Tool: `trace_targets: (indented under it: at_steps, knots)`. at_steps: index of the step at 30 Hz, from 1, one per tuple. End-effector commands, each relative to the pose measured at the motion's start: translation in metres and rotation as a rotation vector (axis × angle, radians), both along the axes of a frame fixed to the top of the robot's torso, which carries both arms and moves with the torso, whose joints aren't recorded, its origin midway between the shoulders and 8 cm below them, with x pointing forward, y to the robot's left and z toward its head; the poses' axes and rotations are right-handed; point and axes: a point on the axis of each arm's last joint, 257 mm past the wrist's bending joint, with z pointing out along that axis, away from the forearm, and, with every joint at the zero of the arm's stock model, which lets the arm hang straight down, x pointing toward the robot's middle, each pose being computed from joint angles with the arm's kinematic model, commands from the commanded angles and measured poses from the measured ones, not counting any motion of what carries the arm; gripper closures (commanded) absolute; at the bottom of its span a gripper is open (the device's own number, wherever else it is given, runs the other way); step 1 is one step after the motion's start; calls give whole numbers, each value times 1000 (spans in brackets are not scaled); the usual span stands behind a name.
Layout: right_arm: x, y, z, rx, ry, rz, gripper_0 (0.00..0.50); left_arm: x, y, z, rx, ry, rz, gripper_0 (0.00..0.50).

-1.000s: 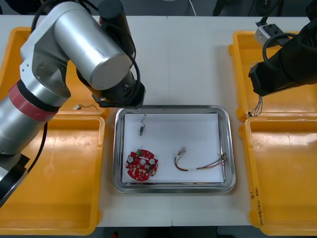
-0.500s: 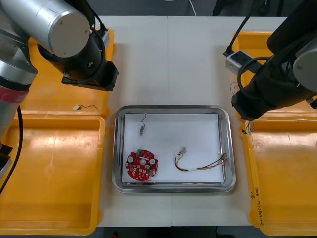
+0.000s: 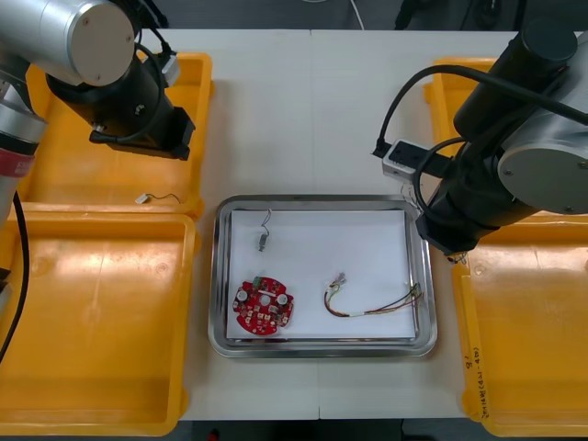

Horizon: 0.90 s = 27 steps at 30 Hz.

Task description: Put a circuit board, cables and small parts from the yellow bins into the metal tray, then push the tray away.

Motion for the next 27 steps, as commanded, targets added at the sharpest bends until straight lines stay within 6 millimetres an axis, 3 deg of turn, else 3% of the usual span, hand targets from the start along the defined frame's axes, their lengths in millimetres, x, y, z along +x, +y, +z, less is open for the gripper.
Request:
trace_targets:
  at_steps: [1,9,16,27]
  knots:
    - [-4,27,-3,-42,-31,154,500,20,20,40,23,-90,-20,0]
    - [-5,56,-18,-69,-49,199,500,25,31,33,26,-76,-8,0]
    - [-1,81,-32,-73,-52,275,500,27,36,14,-4,-29,-12,0]
    - [12,89,-51,-136,-33,434,500,31,49,-7,35,-37,-97,0]
